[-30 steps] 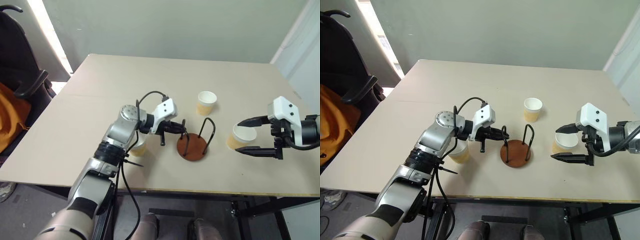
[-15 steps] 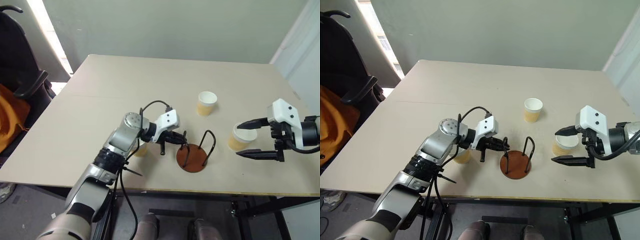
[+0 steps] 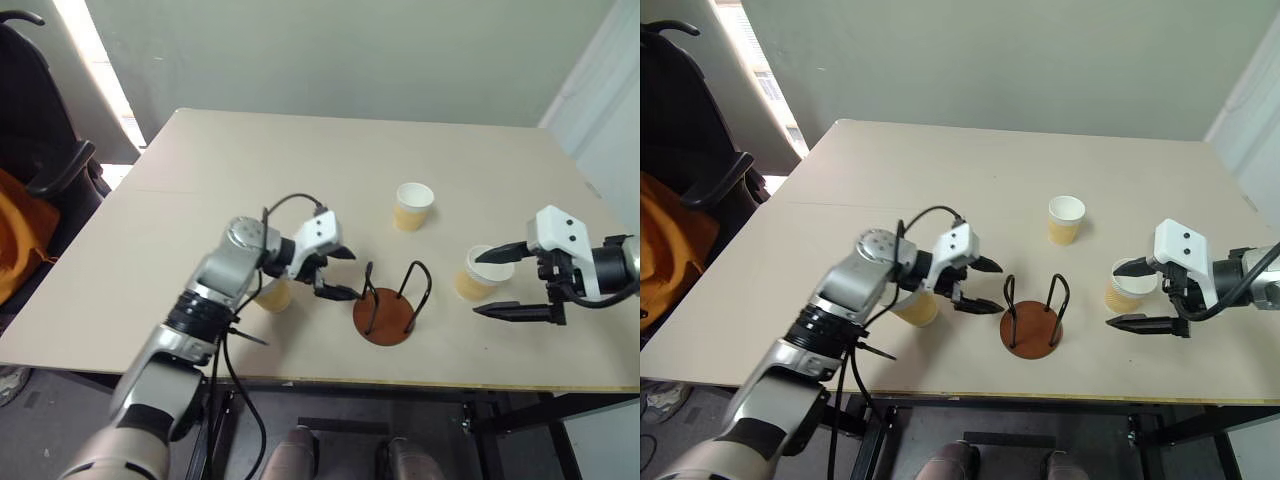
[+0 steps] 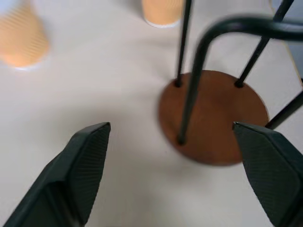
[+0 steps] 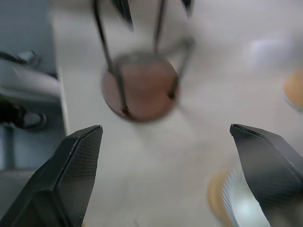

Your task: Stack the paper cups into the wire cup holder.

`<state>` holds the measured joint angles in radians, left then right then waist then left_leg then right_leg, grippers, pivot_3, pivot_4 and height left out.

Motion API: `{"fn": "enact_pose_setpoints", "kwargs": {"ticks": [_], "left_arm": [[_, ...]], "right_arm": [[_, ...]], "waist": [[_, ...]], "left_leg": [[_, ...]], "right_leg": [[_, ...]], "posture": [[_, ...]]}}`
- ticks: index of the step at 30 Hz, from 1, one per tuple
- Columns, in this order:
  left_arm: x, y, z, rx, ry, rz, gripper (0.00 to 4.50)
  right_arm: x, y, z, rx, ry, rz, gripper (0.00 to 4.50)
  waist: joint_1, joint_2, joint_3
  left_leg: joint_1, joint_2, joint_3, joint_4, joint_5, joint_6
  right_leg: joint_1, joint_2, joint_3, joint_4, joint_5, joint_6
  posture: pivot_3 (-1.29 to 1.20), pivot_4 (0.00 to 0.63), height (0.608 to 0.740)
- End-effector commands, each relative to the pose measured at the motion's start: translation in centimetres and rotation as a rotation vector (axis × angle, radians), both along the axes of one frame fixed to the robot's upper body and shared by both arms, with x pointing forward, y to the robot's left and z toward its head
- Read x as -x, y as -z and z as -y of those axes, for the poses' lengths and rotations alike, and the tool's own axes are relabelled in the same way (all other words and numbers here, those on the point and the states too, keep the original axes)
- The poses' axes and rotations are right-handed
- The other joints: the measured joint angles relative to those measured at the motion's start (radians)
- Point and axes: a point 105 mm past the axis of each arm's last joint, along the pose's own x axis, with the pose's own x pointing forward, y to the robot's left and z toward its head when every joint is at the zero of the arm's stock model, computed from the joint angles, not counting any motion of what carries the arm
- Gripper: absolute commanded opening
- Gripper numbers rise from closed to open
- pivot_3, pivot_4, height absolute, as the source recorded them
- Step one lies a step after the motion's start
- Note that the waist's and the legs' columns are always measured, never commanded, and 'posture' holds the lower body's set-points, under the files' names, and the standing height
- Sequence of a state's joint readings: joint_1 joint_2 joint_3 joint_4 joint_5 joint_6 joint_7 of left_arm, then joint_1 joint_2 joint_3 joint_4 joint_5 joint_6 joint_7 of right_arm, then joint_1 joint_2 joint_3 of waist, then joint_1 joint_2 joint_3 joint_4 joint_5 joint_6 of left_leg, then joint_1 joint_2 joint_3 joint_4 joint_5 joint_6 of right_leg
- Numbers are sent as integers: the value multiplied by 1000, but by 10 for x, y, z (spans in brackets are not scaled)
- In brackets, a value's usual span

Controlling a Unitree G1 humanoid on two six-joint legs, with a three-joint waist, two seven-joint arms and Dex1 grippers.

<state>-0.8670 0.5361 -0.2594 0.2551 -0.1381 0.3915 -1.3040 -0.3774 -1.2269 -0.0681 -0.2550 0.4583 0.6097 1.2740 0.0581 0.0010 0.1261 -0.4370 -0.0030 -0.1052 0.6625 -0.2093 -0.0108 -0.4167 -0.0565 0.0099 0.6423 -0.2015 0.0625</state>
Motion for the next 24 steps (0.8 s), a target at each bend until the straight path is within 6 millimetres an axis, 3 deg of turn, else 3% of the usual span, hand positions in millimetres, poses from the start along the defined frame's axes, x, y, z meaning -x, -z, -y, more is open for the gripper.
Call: {"fn": "enact_pose_setpoints", "kwargs": {"ticks": [1,4,7,16,24], "left_arm": [[-1,-44,-10,87,8,118,4486],[6,-78,-14,165,19,187,4486],[15,-95,-11,190,36,225,4486],[44,-82,-30,-24,92,246,4486],[61,-84,-41,-89,112,236,4486]], "right_arm": [[-10,-5,12,70,36,54,4500],[-22,1,18,113,63,68,4500],[-31,8,18,124,67,67,4500],[-49,28,16,170,52,40,4500],[-54,36,16,181,41,20,4500]], "waist": [[0,0,0],[-1,0,0],[-2,0,0],[-13,1,1],[-14,2,1]], "left_leg": [[0,0,0,0,0,0],[0,0,0,0,-1,1],[0,0,0,0,-2,2],[1,2,1,0,-3,2],[1,3,1,0,-8,0]], "right_leg": [[0,0,0,0,0,0],[0,0,0,0,0,0],[0,-1,0,0,0,0],[-1,-1,0,0,-1,-2],[-2,-2,-2,0,-3,-8]], "posture": [[0,150,740],[0,150,740],[0,150,740],[0,150,740],[0,150,740]]}}
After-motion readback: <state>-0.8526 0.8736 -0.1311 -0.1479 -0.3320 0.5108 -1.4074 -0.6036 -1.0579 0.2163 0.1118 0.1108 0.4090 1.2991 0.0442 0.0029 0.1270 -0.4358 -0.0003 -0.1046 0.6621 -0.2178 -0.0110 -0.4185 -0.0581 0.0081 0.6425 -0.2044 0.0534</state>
